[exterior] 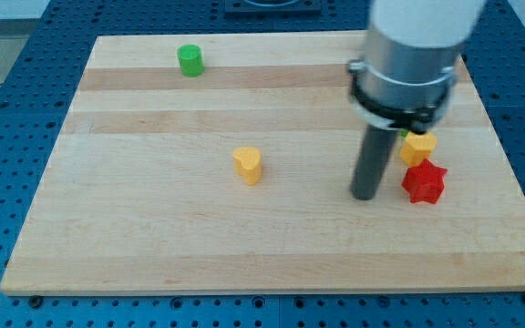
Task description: Slide the yellow heart to the bottom of the red star
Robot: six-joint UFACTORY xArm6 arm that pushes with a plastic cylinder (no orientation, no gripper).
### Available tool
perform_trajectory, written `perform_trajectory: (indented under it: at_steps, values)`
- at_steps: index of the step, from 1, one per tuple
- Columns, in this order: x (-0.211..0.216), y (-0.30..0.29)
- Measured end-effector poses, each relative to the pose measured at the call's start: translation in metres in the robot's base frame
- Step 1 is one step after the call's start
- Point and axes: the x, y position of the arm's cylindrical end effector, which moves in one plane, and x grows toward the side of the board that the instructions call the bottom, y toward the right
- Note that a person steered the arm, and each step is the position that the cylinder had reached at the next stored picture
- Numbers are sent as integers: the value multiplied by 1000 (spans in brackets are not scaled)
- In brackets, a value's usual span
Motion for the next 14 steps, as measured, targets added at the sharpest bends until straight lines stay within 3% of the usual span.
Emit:
perform_trajectory:
  at_steps: [3,9,10,12,14]
  values:
    - [-102,-34]
    - [-128,-33]
    - [-124,-63]
    - [-72,-144]
    - [-34,-115]
